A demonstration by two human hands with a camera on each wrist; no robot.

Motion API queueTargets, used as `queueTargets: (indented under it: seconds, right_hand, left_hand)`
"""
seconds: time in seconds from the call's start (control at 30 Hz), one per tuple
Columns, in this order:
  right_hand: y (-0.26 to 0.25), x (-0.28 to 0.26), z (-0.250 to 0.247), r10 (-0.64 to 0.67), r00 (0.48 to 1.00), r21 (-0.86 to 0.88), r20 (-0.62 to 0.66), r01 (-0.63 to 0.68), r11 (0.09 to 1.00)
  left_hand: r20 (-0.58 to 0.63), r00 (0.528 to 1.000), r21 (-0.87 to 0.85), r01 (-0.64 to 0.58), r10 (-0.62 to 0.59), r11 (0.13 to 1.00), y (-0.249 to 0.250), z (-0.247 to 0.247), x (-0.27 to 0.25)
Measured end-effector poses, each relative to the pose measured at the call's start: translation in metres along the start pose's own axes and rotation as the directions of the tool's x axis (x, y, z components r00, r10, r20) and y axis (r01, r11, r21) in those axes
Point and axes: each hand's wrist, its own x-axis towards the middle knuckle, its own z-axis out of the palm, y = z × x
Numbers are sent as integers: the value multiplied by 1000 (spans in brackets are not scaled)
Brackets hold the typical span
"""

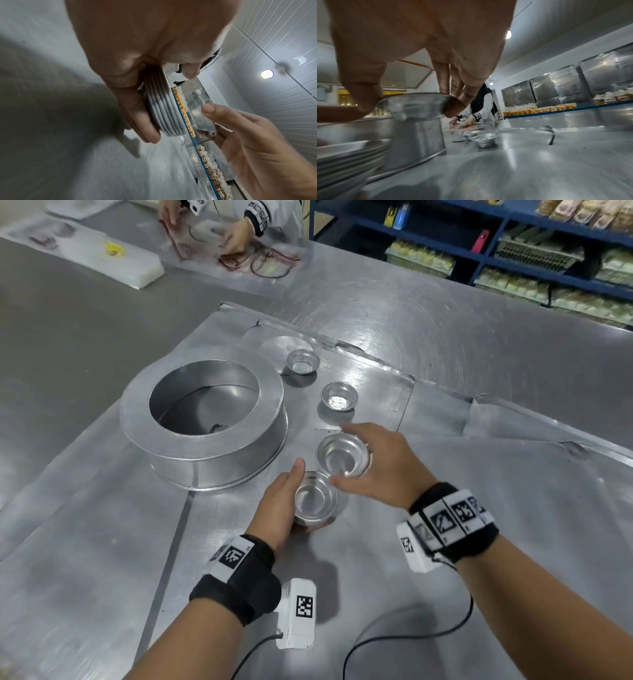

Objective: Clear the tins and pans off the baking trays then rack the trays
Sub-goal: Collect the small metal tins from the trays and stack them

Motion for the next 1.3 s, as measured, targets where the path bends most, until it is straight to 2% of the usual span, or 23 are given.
queueTargets:
  seconds: [0.17,0.4,0.57,0.73,0.83,0.9,1.07,1.2,1.3]
  right_hand:
    - [-26,-21,19,-57,990,-68,126,66,995]
    - [-38,-27,39,-58,980,-102,192,79,992]
    - [-34,-17,41,-55,944,-81,325,86,993]
    - [-14,11,39,-23,906,-239,422,136,961]
    - [-5,34,33,33,928,-326,370,97,941]
    - [3,53,30,88,948,-347,306,25,937]
    - [25,108,33,138,988,-438,73,-92,894]
    - [41,147,33,239,970,-427,-45,-235,873]
    - [47,163,32,304,951,-407,-64,-303,862]
  left_hand:
    - [10,997,-15,-75,75,997,4,5,-12]
    - [-34,989,68,-139,142,988,-5,-4,-12]
    - [-63,986,88,-151,157,985,-10,-14,-9]
    - [-108,982,84,-146,154,986,-10,-23,-6]
    - [-116,980,97,-153,164,983,-10,-27,-6]
    - [-116,979,92,-159,169,983,-8,-29,-8]
    - [-108,985,68,-128,135,989,-9,-38,-5]
    - [-104,980,122,-154,167,980,-10,-43,-5]
    - [-115,981,114,-143,156,983,-12,-47,-4]
